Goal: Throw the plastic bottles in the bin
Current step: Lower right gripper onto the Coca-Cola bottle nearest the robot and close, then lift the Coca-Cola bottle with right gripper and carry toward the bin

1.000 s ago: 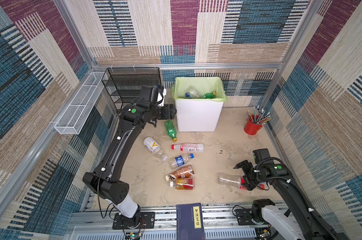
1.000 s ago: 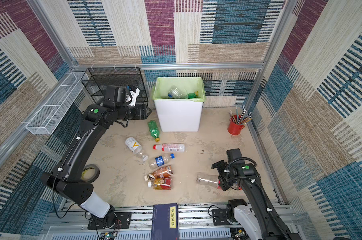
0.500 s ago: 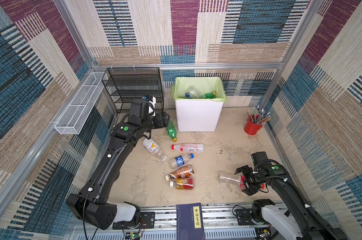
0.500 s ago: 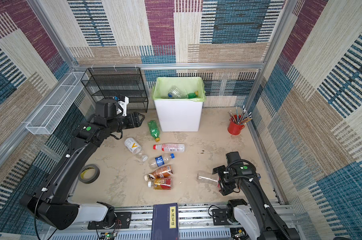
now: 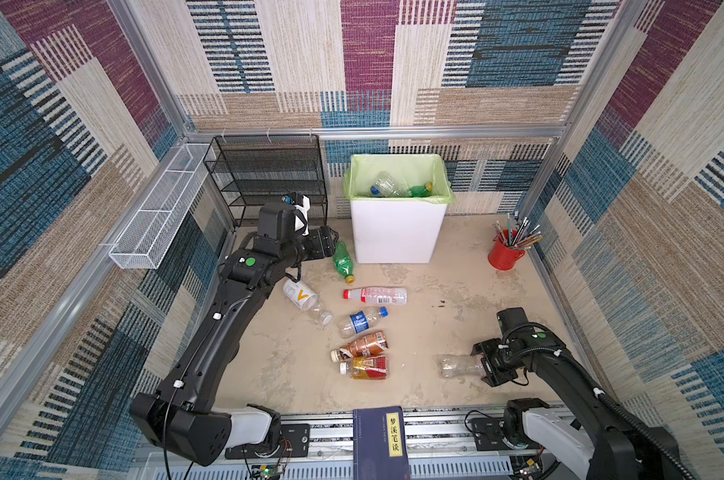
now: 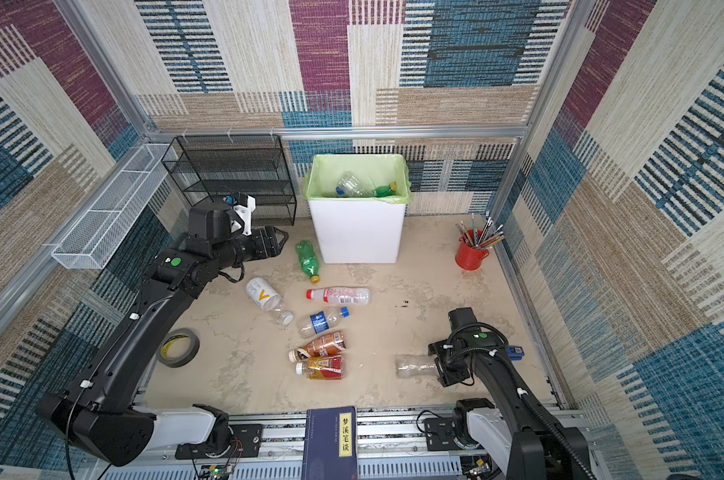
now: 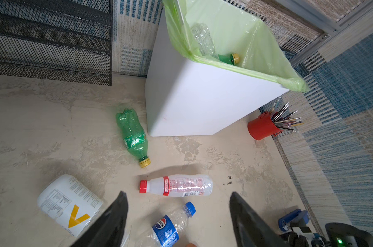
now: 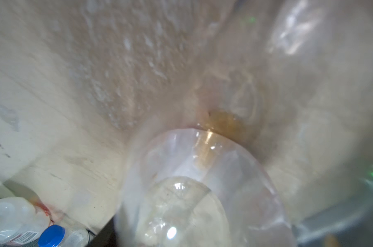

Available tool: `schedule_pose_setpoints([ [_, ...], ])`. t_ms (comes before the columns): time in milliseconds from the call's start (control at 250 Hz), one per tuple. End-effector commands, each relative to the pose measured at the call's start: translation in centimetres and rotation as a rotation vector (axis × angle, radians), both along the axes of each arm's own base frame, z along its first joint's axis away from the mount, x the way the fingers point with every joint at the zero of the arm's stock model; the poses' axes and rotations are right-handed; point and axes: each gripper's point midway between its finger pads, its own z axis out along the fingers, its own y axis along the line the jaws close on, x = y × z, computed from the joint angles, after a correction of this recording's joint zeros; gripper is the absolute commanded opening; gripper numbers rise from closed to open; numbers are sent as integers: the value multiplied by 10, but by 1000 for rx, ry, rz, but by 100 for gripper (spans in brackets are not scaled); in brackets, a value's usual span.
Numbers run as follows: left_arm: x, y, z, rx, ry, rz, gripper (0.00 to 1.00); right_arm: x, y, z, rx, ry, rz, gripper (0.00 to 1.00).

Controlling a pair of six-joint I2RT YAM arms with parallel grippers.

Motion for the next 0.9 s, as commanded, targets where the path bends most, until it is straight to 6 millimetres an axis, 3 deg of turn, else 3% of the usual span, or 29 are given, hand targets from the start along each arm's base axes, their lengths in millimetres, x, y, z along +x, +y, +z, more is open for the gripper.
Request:
schedule_pose_setpoints([
  [0, 1, 1, 4, -22, -16, 14, 76, 23, -2, 14, -26, -114, 35, 55],
  [100, 1, 1, 2, -29, -8, 18, 75, 32, 4, 27, -8, -175, 95, 48],
  [256, 3, 2, -2, -48, -5, 36, 75, 52, 15, 48, 8, -276, 206, 47],
  [484, 1, 6, -7, -93, -2, 71, 75, 92, 57, 79, -13, -484, 484, 49],
  [616, -2, 9, -10, -140, -19, 95, 75, 119, 71, 113, -149, -726, 639, 45],
  [708, -5, 11, -12, -162, -26, 110, 75, 133, 69, 144, -257, -938, 668, 38],
  [816, -7, 12, -13, -176, -35, 115, 75, 139, 62, 179, -391, -1187, 659, 27],
  [896, -8, 13, -13, -183, -50, 116, 75, 139, 55, 201, -487, -1338, 639, 27],
])
